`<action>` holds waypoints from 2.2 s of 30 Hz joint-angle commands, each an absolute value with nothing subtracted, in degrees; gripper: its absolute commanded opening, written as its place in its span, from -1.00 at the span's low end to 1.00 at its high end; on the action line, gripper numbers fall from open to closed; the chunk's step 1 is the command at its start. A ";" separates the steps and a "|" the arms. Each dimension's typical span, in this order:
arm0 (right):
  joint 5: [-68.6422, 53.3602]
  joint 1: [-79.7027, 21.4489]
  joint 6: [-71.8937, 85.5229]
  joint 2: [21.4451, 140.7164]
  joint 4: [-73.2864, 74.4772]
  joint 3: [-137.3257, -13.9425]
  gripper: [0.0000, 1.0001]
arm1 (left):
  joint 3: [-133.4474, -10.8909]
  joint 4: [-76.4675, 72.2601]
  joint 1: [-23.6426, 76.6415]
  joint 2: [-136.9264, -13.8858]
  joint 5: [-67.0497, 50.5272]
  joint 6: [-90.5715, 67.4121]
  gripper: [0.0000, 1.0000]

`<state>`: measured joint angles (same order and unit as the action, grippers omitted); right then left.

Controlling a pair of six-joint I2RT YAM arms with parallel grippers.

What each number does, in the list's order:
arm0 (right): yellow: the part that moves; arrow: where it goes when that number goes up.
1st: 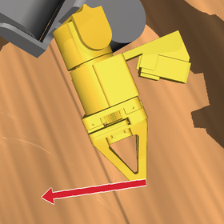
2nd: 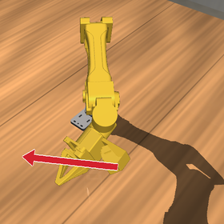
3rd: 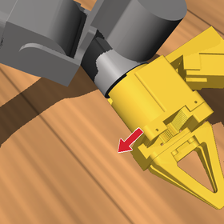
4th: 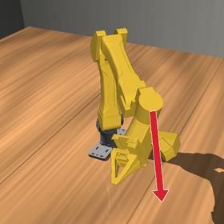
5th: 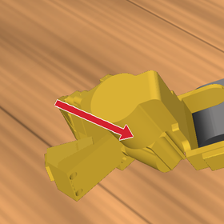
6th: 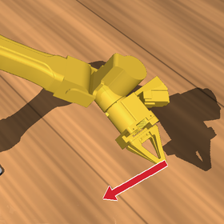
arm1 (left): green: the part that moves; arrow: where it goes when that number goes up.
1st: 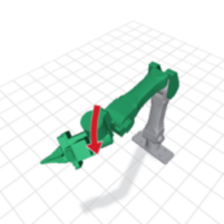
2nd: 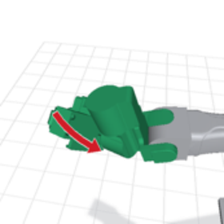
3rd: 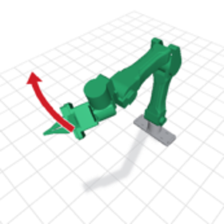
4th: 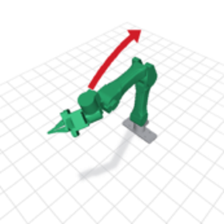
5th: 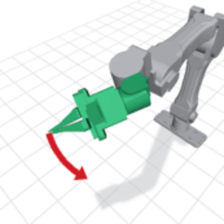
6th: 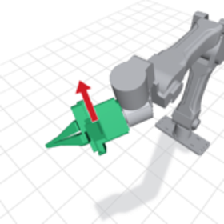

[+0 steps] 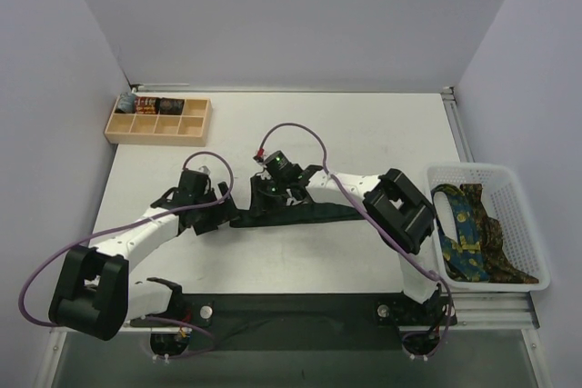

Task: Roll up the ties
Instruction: Roll the tie

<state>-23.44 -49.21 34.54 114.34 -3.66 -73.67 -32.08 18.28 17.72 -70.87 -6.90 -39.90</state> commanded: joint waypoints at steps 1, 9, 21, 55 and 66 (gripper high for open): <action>-24.34 -49.22 35.77 114.70 -4.66 -72.51 -0.39 | -33.40 16.79 18.19 -71.63 -5.36 -40.17 0.85; -25.48 -47.90 36.12 116.10 -6.68 -69.44 -0.50 | -33.31 15.03 19.25 -71.98 -6.33 -40.52 0.85; -28.83 -45.88 38.32 117.77 -11.33 -66.27 -0.52 | -30.76 5.89 21.44 -73.56 -8.35 -42.36 0.73; -29.09 -44.56 38.76 115.86 -14.33 -64.42 -0.49 | -28.82 4.28 23.55 -70.93 -7.22 -45.09 -0.75; -21.01 -41.05 34.90 101.96 -9.76 -57.67 -0.20 | -37.79 26.61 26.45 -68.11 14.04 -39.64 -0.96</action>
